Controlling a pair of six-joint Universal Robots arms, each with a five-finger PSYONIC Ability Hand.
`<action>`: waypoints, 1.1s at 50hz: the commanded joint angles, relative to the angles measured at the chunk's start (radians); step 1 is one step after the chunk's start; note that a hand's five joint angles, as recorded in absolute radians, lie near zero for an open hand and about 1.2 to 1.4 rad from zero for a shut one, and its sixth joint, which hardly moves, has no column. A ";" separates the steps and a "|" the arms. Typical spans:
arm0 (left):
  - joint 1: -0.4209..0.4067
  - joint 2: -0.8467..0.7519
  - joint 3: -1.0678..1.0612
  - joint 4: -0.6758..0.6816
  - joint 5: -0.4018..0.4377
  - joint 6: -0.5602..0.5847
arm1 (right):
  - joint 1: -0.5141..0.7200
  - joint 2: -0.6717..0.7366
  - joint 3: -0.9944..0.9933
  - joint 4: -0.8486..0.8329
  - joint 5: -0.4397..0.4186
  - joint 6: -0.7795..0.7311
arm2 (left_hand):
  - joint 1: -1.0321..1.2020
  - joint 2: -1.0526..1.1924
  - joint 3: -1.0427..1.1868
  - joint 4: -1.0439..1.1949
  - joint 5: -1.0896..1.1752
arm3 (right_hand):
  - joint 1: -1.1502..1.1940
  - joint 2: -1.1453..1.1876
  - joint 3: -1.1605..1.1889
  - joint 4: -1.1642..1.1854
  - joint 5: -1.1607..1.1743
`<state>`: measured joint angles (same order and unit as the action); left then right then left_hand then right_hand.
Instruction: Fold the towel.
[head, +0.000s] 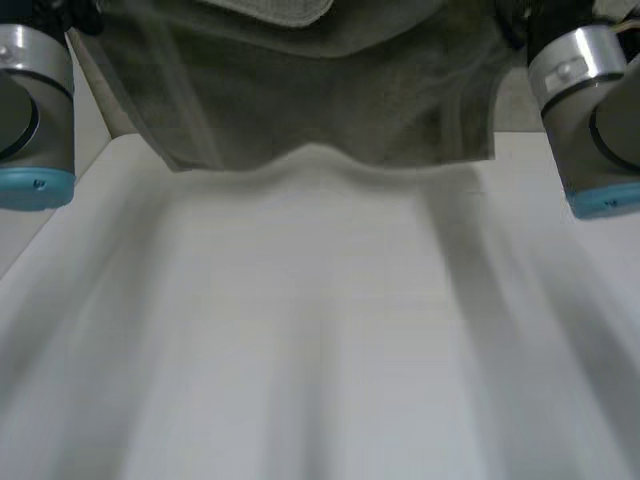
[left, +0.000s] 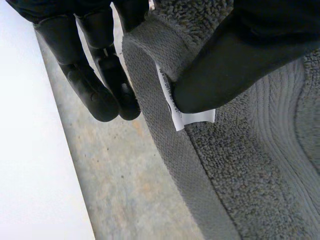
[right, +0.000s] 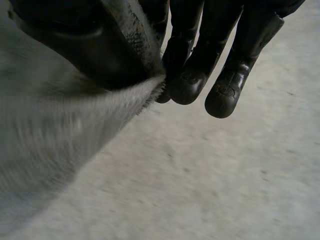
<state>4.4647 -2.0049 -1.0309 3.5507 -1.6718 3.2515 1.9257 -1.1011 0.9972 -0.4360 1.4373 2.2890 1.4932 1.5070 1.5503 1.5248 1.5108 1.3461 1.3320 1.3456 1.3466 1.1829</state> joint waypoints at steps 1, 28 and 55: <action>0.047 -0.021 -0.207 -0.015 0.072 -0.006 | -0.011 0.012 0.124 0.331 -0.172 0.026 | -0.097 -0.111 -0.154 -0.129 -0.289 | 0.050 0.064 0.051 0.050 0.039; 0.142 -0.075 -0.489 -0.009 0.164 0.004 | -0.039 0.104 0.537 0.382 -0.075 0.058 | -0.097 -0.111 -0.154 -0.129 -0.289 | -0.118 -0.104 -0.118 -0.119 -0.129; 0.191 -0.055 -0.483 -0.004 0.150 -0.007 | -0.047 0.096 0.551 0.309 0.009 0.239 | -0.097 -0.111 -0.154 -0.129 -0.289 | -0.468 -0.454 -0.468 -0.469 -0.480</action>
<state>4.6512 -2.0639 -1.5158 3.5465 -1.5191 3.2466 1.8776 -1.0061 1.5611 -0.1291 1.4391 2.5043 1.4934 1.5070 1.5513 1.5249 1.5109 0.8955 0.9191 0.9038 0.9128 0.7372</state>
